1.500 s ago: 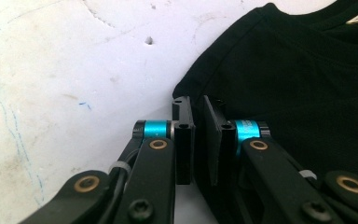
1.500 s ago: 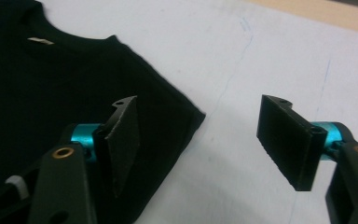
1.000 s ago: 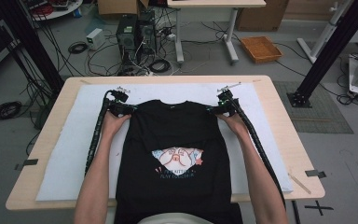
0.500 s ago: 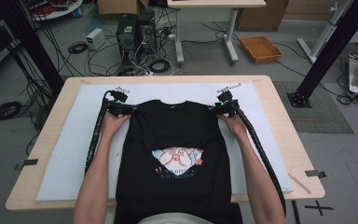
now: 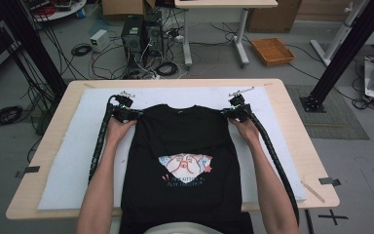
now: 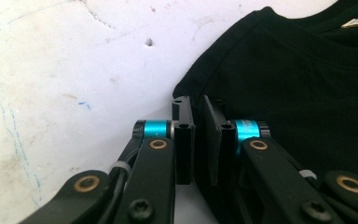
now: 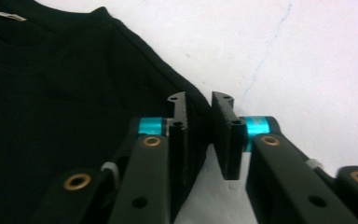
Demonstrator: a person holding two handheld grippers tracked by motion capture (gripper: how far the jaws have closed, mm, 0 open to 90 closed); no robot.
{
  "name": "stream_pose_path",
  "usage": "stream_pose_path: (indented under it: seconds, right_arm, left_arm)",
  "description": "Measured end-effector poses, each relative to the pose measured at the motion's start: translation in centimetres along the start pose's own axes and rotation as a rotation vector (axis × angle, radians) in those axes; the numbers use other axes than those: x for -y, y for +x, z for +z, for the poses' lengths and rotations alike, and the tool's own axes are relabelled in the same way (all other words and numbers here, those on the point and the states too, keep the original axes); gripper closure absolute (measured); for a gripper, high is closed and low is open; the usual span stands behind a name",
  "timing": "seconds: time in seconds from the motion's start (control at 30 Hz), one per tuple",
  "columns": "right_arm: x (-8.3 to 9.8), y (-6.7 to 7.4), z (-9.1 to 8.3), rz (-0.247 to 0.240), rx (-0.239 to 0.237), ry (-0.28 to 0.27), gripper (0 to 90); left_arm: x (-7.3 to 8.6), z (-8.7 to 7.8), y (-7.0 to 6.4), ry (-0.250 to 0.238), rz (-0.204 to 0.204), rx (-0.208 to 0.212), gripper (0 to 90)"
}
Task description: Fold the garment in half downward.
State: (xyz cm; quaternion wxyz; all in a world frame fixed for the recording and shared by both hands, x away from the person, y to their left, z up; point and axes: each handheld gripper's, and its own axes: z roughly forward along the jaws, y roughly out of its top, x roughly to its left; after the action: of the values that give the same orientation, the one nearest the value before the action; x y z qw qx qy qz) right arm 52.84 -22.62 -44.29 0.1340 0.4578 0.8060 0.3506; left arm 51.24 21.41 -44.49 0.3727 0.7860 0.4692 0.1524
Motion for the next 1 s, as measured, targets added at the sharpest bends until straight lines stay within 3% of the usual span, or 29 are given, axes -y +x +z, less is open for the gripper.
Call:
stream_pose_path:
  seconds: [0.17,0.3,0.47,0.83,1.0]
  right_arm:
    - [0.1,-0.2,0.0,0.01,-0.025,-0.007,81.3]
    - [0.1,-0.3,0.0,0.024,-0.033,-0.01,82.2]
    - [0.0,0.0,-0.1,0.005,-0.014,-0.01,82.6]
    - [-0.9,-0.1,-1.9,0.008,-0.026,-0.065,83.3]
    - [-1.6,-0.2,-2.7,0.004,-0.019,-0.084,83.3]
  left_arm:
    - [0.3,0.0,0.3,-0.025,-0.035,0.02,82.8]
    - [0.3,0.0,0.2,-0.025,-0.037,0.018,83.1]
    - [0.1,-0.1,0.0,-0.014,-0.023,0.002,83.5]
    - [-1.1,-2.7,-0.1,-0.082,-0.036,-0.003,83.8]
    - [-1.9,-3.1,-0.3,-0.076,-0.04,-0.016,83.9]
